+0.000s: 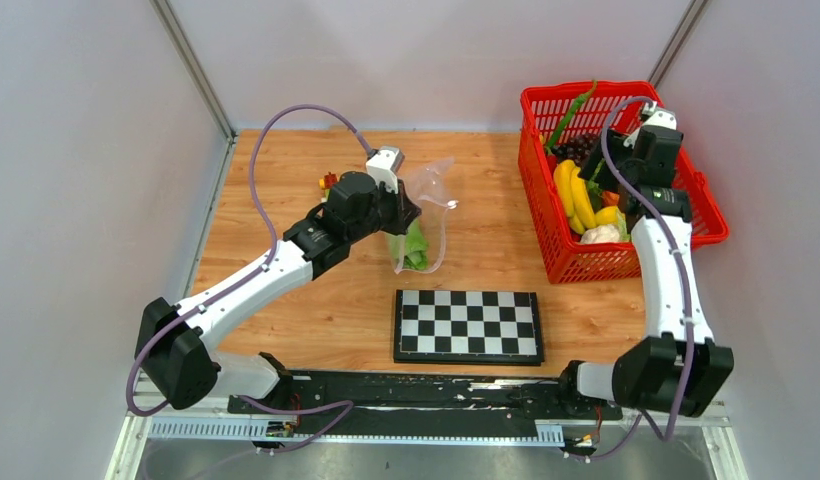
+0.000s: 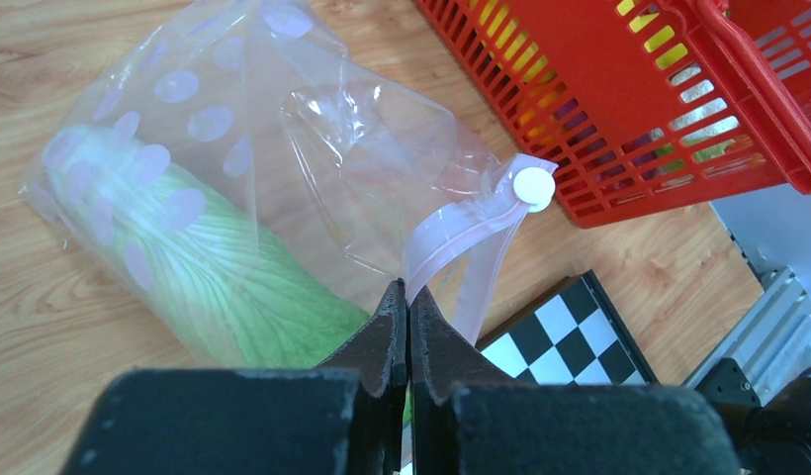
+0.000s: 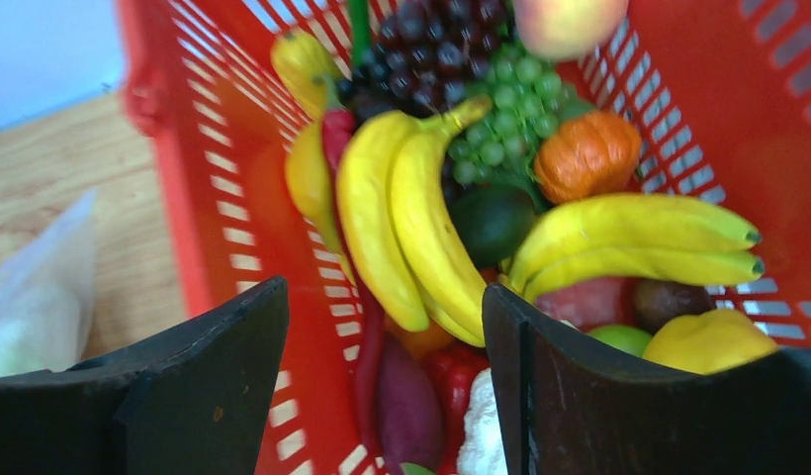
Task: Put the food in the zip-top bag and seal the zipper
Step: Adjust the zipper food storage bag at the center of the board, then pick up the fake vegetable from the bin.
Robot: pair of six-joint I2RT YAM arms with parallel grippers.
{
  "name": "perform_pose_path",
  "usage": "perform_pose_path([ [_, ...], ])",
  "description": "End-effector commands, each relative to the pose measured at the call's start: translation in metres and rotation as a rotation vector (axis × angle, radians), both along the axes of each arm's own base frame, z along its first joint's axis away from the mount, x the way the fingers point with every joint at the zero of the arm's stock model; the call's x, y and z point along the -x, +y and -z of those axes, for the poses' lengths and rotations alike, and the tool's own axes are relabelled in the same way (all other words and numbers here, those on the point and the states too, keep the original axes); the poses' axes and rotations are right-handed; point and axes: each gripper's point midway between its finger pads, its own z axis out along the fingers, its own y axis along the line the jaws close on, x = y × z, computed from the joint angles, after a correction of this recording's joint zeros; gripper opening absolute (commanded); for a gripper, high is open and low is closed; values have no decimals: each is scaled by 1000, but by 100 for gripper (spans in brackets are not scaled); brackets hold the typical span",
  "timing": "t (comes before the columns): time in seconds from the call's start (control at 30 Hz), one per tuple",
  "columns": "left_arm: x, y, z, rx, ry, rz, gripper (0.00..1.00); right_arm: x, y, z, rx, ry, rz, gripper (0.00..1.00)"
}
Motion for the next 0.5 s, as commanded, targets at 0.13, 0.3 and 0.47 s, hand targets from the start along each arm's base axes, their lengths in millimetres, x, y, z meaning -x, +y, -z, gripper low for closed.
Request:
perform_pose_path([
  [0.13,7,-1,-27,43,-75,50,0,-11,-10,41,-109,124,-100,72],
  [0.3,9,-4,-28,46,-78,73,0,-21,-23,81,-82,220,-85,68],
  [0.47,10,-6,-30,46,-81,92,0,-44,-30,102,-54,294,-123,56],
])
